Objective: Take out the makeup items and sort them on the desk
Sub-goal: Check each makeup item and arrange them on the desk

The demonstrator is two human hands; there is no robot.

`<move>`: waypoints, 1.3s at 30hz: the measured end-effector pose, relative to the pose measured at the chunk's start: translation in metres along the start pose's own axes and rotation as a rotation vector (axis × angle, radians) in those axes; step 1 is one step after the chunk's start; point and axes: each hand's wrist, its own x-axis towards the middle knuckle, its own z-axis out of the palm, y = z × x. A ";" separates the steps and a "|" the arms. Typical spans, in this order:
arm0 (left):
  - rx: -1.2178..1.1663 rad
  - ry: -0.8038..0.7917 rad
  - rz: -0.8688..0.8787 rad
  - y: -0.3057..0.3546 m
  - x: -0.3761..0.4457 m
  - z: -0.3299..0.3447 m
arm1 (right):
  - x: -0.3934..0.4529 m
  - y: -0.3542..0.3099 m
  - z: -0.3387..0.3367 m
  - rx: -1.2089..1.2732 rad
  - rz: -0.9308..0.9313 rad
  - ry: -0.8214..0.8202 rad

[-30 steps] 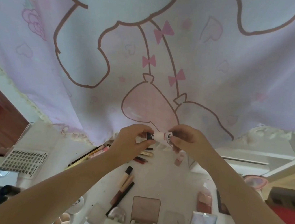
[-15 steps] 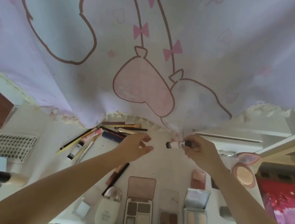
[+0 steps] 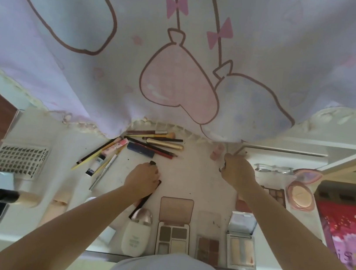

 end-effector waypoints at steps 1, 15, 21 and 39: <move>-0.017 0.023 -0.015 -0.002 0.000 0.002 | 0.001 -0.001 0.000 -0.029 0.006 -0.005; -0.105 0.031 -0.269 -0.035 -0.001 0.016 | 0.001 -0.008 -0.005 -0.028 0.087 -0.014; -0.093 0.010 -0.269 -0.036 0.000 0.014 | -0.013 -0.020 -0.023 -0.099 -0.009 0.157; -0.450 0.447 0.298 0.041 -0.031 -0.057 | -0.041 -0.069 -0.055 1.230 -0.090 -0.256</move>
